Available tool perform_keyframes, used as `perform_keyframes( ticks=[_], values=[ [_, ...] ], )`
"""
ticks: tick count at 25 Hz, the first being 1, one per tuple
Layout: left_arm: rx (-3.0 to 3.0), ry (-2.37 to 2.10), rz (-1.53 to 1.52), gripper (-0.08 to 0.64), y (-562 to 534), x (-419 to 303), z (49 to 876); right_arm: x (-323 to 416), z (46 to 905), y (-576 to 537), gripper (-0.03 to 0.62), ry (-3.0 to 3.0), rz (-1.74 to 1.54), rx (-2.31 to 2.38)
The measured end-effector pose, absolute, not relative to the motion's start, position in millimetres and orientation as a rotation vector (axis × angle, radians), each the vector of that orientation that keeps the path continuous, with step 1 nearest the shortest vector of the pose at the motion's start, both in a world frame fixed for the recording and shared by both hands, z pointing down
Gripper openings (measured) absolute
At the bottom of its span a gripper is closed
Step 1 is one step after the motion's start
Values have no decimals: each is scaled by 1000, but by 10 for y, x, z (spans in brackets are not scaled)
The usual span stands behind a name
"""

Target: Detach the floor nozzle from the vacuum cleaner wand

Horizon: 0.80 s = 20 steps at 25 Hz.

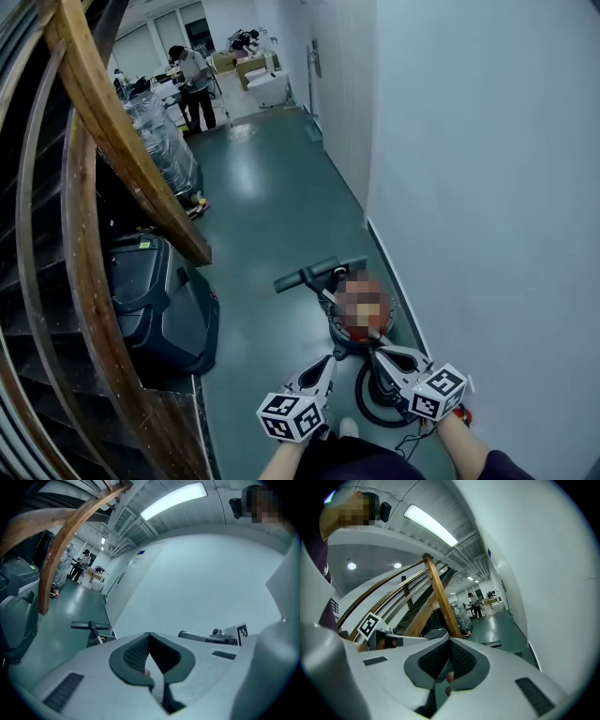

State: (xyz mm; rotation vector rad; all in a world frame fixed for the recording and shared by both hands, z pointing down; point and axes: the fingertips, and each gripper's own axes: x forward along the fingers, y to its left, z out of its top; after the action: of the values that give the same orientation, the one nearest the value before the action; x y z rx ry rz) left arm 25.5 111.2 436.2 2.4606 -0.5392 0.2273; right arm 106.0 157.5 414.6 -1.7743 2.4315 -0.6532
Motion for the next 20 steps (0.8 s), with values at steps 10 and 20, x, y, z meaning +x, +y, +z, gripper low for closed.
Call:
perform_keyframes(
  ticks=[10,20],
  values=[
    [2403,-554,250,5,456,394,4695,1232,4350,927,17,2436,-710,-1798],
    [2355,-514,265,5,-203,435,4910,1249,4529,192,17,2438,-769,-1842]
  ],
)
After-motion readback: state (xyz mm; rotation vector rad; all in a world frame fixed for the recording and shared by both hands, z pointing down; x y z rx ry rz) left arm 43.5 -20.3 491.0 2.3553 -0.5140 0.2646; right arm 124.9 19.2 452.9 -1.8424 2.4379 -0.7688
